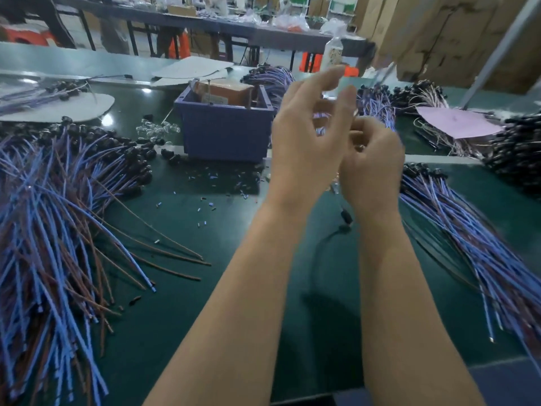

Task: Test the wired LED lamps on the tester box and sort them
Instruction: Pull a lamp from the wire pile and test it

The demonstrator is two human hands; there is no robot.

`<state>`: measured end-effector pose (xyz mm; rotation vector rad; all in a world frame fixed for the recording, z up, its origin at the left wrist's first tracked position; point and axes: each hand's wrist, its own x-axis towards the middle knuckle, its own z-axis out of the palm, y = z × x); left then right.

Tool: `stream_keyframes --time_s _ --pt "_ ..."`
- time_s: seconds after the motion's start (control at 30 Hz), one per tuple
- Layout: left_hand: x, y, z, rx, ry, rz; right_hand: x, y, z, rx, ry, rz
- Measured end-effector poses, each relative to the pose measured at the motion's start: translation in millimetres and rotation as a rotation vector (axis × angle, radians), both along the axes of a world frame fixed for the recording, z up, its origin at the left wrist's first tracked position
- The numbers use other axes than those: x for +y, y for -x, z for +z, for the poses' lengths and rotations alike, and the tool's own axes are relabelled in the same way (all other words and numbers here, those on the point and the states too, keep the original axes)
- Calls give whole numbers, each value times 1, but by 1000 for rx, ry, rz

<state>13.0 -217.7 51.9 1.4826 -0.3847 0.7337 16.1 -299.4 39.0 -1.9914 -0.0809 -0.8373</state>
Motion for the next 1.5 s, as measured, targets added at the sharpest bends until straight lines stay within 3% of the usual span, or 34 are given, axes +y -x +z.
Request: stream_keyframes --time_s 0.1,0.2,0.27,0.5,0.7,0.93,1.23,1.37,1.5 --pt "-38 -9 -4 215 -25 -10 -37 1 1 -61 -482 -73" --pt "-85 -20 -24 573 -83 -233 -72 6 -3 -65 -1000 -107" --pt "-117 -21 -37 659 -198 -344 -93 11 -14 -89 -1246 -116" --pt "-181 -20 -79 837 -214 -506 -140 24 -71 140 -1562 -197" --pt "-192 -21 -88 864 -297 -529 -155 29 -71 336 -1626 -32" --pt "-170 -31 -83 832 20 -282 -135 15 -69 352 -1621 136" --pt "-99 -31 -75 857 111 -203 -121 -10 -69 196 -1507 -200" --pt "-40 -29 -62 795 235 -92 -58 -18 -67 294 -1425 -72" --pt "29 -23 -47 632 401 93 30 -25 -61 423 -1191 192"
